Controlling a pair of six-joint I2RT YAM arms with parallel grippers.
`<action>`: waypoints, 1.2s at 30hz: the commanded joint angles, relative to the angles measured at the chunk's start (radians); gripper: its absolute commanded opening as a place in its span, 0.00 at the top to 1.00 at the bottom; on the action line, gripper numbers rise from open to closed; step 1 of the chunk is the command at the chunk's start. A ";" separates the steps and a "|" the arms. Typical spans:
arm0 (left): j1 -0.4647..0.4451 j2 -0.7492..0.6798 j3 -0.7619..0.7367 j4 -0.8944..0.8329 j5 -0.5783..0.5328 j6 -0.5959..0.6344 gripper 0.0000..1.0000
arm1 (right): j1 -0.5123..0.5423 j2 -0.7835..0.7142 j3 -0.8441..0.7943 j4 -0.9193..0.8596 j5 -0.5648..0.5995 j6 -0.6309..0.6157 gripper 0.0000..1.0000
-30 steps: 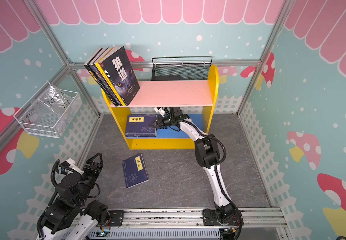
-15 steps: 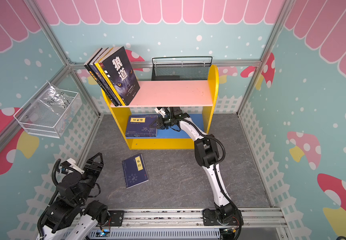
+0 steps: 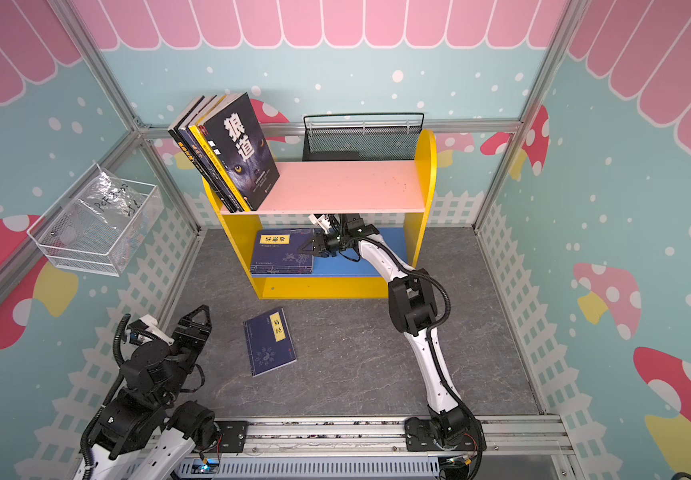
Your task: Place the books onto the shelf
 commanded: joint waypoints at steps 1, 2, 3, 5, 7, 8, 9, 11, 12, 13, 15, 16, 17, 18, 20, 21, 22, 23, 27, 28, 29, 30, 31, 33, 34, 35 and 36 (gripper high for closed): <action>-0.003 -0.001 -0.012 0.003 0.004 -0.018 0.27 | 0.010 0.038 0.042 0.006 -0.004 -0.020 0.81; -0.003 -0.003 -0.014 0.002 0.004 -0.017 0.27 | 0.012 0.041 0.047 0.005 -0.007 -0.018 0.81; -0.003 -0.002 -0.015 0.003 0.004 -0.017 0.27 | 0.013 0.044 0.053 0.004 -0.007 -0.017 0.81; -0.003 -0.004 -0.017 0.003 0.003 -0.018 0.27 | 0.015 0.051 0.065 0.004 -0.008 -0.012 0.81; -0.002 -0.006 -0.020 0.002 0.002 -0.018 0.27 | 0.017 0.057 0.076 0.004 -0.011 -0.010 0.81; -0.004 -0.005 -0.021 0.003 0.002 -0.017 0.27 | 0.019 0.060 0.080 0.005 -0.013 -0.009 0.81; -0.003 -0.006 -0.021 0.003 0.003 -0.018 0.27 | 0.021 0.062 0.081 0.004 -0.013 -0.009 0.81; -0.004 -0.007 -0.022 0.003 0.001 -0.017 0.27 | 0.022 0.065 0.082 0.001 -0.014 -0.012 0.81; -0.002 -0.007 -0.021 0.001 0.001 -0.017 0.27 | 0.022 0.066 0.082 -0.001 -0.013 -0.015 0.81; -0.004 -0.007 -0.022 0.001 0.001 -0.018 0.27 | 0.022 0.066 0.082 -0.005 -0.014 -0.018 0.82; -0.004 -0.007 -0.023 0.000 0.001 -0.017 0.27 | 0.022 0.067 0.082 -0.013 -0.012 -0.024 0.82; -0.003 -0.007 -0.025 0.000 0.000 -0.018 0.27 | 0.023 0.065 0.082 -0.017 -0.009 -0.030 0.82; -0.003 -0.008 -0.027 0.001 0.001 -0.019 0.27 | 0.022 0.061 0.083 -0.026 -0.002 -0.038 0.78; -0.003 -0.009 -0.027 -0.001 0.001 -0.020 0.27 | 0.022 0.057 0.082 -0.035 0.002 -0.045 0.72; -0.002 -0.010 -0.028 0.000 0.002 -0.024 0.27 | 0.023 0.046 0.082 -0.061 0.051 -0.065 0.62; -0.004 -0.008 -0.031 0.000 0.003 -0.026 0.27 | 0.023 0.040 0.083 -0.070 0.063 -0.074 0.59; -0.003 -0.009 -0.033 0.000 0.004 -0.028 0.27 | 0.023 0.034 0.083 -0.082 0.076 -0.083 0.56; -0.003 -0.009 -0.034 0.001 0.006 -0.030 0.27 | 0.022 0.028 0.085 -0.093 0.088 -0.091 0.54; -0.004 -0.009 -0.039 0.001 0.012 -0.035 0.27 | 0.023 0.016 0.086 -0.138 0.140 -0.113 0.45; -0.003 -0.010 -0.040 0.003 0.013 -0.035 0.27 | 0.023 0.014 0.086 -0.151 0.155 -0.118 0.42; -0.004 -0.012 -0.041 0.001 0.015 -0.035 0.27 | 0.023 0.008 0.087 -0.165 0.170 -0.125 0.40; -0.003 -0.013 -0.040 0.002 0.015 -0.036 0.27 | 0.024 0.006 0.086 -0.175 0.182 -0.132 0.40; -0.003 -0.016 -0.043 0.001 0.015 -0.035 0.27 | 0.024 0.001 0.087 -0.186 0.191 -0.137 0.40; -0.003 -0.022 -0.045 0.001 0.016 -0.035 0.27 | 0.024 -0.009 0.086 -0.200 0.207 -0.145 0.38; -0.004 -0.024 -0.047 0.001 0.016 -0.037 0.27 | 0.025 -0.015 0.086 -0.210 0.220 -0.148 0.36; -0.003 -0.027 -0.048 0.001 0.018 -0.038 0.27 | 0.025 -0.021 0.086 -0.220 0.235 -0.152 0.36; -0.003 -0.027 -0.051 0.003 0.018 -0.040 0.27 | 0.025 -0.026 0.086 -0.230 0.249 -0.157 0.35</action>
